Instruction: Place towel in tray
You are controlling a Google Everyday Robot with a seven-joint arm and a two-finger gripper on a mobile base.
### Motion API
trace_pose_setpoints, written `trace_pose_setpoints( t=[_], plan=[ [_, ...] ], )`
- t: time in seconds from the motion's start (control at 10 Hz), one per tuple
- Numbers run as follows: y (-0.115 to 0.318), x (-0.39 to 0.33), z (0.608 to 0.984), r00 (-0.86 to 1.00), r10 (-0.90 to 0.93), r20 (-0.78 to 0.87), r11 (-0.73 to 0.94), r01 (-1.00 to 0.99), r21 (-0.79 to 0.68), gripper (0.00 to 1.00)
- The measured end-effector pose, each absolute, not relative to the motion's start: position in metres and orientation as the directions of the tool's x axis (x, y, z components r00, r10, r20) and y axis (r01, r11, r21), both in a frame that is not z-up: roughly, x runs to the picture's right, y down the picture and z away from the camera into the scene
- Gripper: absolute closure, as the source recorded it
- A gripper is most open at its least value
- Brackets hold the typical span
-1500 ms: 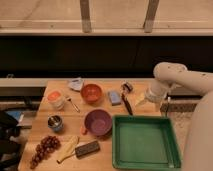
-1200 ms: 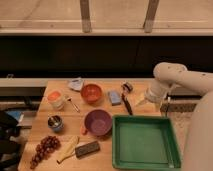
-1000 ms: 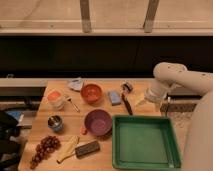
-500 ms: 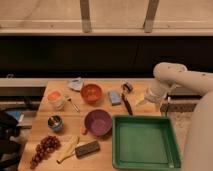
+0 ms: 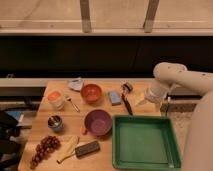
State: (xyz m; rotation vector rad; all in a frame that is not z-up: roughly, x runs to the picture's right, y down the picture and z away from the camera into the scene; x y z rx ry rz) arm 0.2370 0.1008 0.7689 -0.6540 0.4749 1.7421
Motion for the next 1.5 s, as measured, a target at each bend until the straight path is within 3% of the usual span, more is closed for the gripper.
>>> trace_pose_setpoints(
  t=[0.7,1.0,1.5],
  plan=[
    [0.099,0.237,0.768,-0.185,0.747,-0.639,-0.257,-0.966,-0.020,0.27],
    [0.068,0.226,0.763,-0.170,0.830,-0.531,-0.235,-0.970,-0.056,0.27],
    [0.005,0.121,0.784,0.000,0.919,-0.394,-0.085,-0.976,-0.199,0.27]
  ],
)
